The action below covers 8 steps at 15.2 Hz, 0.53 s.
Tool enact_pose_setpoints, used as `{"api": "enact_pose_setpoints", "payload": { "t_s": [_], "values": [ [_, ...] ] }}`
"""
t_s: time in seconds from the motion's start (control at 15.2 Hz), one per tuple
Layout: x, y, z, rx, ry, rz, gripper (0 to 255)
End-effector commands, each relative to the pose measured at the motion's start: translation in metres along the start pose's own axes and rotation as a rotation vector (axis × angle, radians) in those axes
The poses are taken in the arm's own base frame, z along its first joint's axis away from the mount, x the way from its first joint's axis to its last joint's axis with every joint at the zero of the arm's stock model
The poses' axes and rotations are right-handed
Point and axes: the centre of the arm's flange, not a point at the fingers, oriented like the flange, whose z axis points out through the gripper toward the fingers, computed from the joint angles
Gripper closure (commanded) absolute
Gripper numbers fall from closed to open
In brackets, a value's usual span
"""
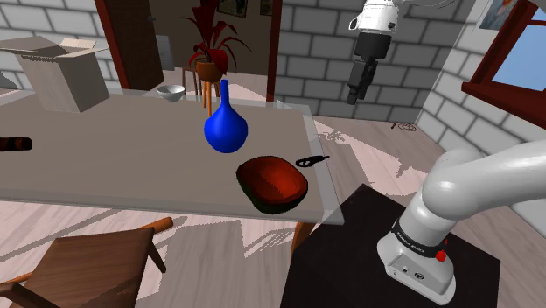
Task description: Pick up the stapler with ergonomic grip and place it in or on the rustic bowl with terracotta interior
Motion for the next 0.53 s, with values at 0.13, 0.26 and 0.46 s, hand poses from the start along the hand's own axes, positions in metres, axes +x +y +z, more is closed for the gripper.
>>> {"api": "enact_pose_setpoints", "payload": {
  "t_s": [0.13, 0.26, 0.46],
  "values": [
    [0.005, 0.012, 0.022, -0.009, -0.003, -0.077, 0],
    [0.011, 0.024, 0.044, -0.017, -0.006, -0.155, 0],
    [0.021, 0.042, 0.077, -0.030, -0.010, -0.271, 0]
  ]
}}
